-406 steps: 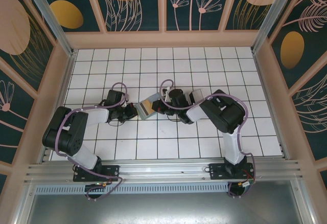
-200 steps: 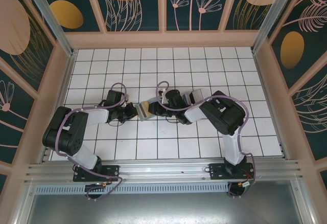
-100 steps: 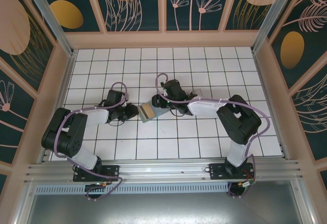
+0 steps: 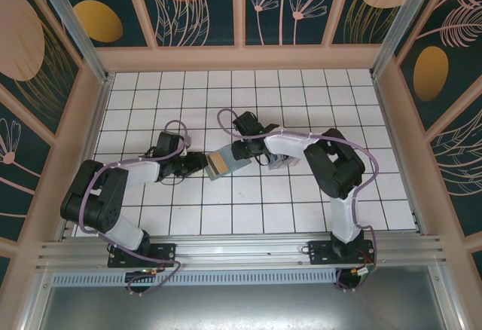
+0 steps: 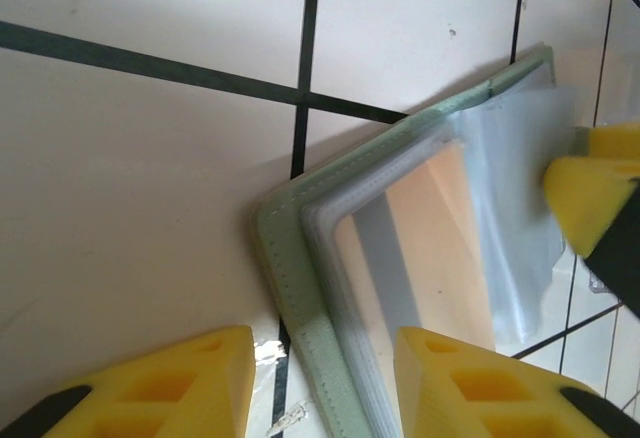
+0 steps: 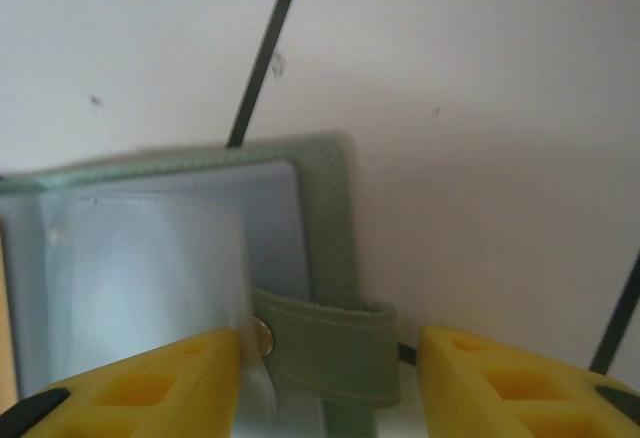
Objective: Put the credit cards into the card holder
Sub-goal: Close the card holder at the center of the table.
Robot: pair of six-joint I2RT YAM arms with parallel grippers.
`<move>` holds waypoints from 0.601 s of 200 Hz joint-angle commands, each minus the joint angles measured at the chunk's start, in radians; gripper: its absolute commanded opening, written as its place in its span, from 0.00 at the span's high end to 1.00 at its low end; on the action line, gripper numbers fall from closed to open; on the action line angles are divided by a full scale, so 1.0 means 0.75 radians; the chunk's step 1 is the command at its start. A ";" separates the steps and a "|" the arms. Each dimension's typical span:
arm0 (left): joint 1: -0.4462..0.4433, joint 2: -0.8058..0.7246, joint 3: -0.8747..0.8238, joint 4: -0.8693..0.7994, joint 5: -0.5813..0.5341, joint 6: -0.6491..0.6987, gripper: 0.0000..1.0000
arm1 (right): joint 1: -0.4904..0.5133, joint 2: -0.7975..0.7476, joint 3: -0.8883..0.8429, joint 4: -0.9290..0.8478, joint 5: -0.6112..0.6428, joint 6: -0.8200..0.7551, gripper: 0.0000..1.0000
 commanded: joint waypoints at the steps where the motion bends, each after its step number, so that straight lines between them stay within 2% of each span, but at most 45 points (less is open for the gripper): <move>1: 0.013 0.028 0.004 -0.062 -0.067 0.015 0.59 | -0.021 0.033 0.058 -0.109 -0.077 -0.039 0.50; 11: 0.013 0.023 0.006 -0.075 -0.074 0.011 0.60 | -0.021 0.046 0.066 -0.121 -0.130 -0.026 0.52; 20: 0.014 0.010 -0.003 -0.064 -0.079 -0.001 0.59 | -0.016 0.043 0.053 -0.109 -0.215 -0.004 0.57; 49: 0.015 -0.016 0.007 -0.077 -0.074 -0.010 0.53 | 0.021 -0.008 -0.045 0.082 -0.530 0.148 0.67; 71: 0.021 -0.012 -0.001 -0.076 -0.095 -0.027 0.52 | 0.062 -0.016 -0.072 0.167 -0.551 0.236 0.77; 105: 0.053 -0.036 -0.016 -0.068 -0.080 -0.039 0.66 | 0.075 -0.018 -0.118 0.259 -0.568 0.307 0.86; 120: 0.055 -0.087 -0.005 -0.081 -0.080 -0.031 0.67 | 0.075 -0.014 -0.148 0.312 -0.606 0.334 0.89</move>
